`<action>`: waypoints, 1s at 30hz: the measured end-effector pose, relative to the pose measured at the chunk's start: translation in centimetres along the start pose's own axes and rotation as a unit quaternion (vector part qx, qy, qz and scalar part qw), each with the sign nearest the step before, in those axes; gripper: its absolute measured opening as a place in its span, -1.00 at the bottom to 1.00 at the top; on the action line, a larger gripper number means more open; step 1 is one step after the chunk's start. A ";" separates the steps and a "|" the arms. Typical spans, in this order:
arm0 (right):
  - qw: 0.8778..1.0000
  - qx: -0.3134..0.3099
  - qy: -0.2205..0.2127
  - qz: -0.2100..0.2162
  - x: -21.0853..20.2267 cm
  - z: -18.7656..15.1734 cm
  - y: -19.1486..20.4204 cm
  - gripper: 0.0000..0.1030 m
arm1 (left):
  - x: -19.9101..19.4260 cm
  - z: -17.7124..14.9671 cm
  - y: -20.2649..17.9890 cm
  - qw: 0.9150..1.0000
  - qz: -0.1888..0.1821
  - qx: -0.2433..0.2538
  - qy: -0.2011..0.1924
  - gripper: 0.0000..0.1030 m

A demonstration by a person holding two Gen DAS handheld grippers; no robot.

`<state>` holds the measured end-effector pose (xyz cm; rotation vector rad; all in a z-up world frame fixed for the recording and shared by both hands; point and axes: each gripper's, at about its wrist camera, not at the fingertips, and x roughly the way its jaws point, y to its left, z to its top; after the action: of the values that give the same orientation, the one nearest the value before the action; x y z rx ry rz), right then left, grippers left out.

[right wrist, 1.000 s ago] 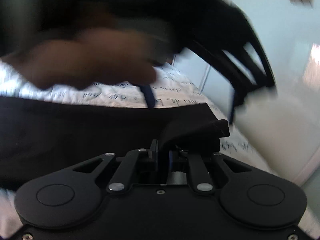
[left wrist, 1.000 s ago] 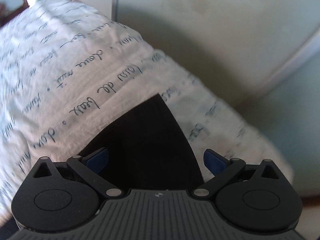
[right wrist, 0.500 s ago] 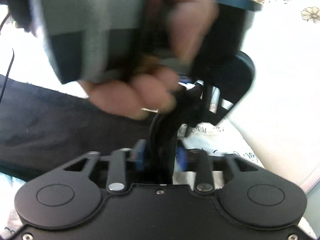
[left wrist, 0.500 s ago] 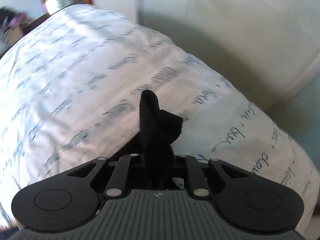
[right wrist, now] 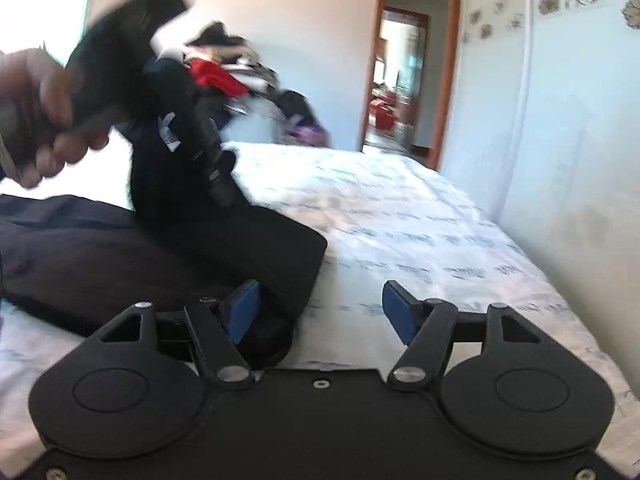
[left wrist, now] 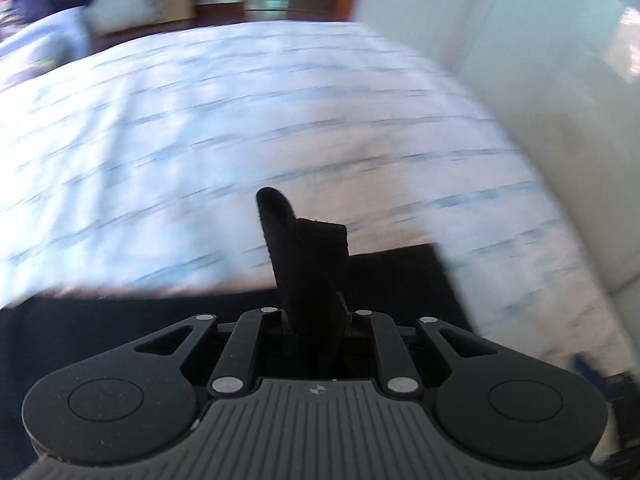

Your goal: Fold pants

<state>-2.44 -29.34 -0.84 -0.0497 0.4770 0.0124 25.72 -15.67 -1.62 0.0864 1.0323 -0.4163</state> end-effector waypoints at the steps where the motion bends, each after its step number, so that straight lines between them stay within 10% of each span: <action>1: 1.000 0.003 0.003 0.010 -0.1 0.0 0.1 0.38 | 0.0 -0.7 1.6 1.000 0.006 -0.014 0.005 -0.70; 14: 0.996 0.046 0.053 0.053 -0.1 -0.4 4.1 0.38 | -0.8 -5.8 9.2 0.998 -0.010 -0.062 -0.002 -0.55; 18: 0.991 0.087 0.069 0.077 0.9 -0.2 3.7 0.39 | 0.3 -6.1 11.6 0.991 -0.085 -0.107 0.014 -0.19; 22: 0.970 0.190 0.078 0.131 1.6 0.3 1.9 0.40 | -1.1 -6.9 15.1 0.965 -0.169 -0.200 0.020 0.12; 27: 0.937 0.279 0.099 0.188 3.9 1.5 0.9 0.44 | -5.1 -8.4 18.0 0.978 -0.087 -0.191 -0.022 0.12; 30: 0.897 0.340 0.131 0.251 6.9 2.2 1.8 0.54 | -8.5 -10.3 20.3 0.973 -0.082 -0.209 -0.058 0.12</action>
<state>4.63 -27.43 -2.10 0.7740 0.7318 0.3490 21.16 8.21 -2.28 -0.3981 0.9953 -0.3412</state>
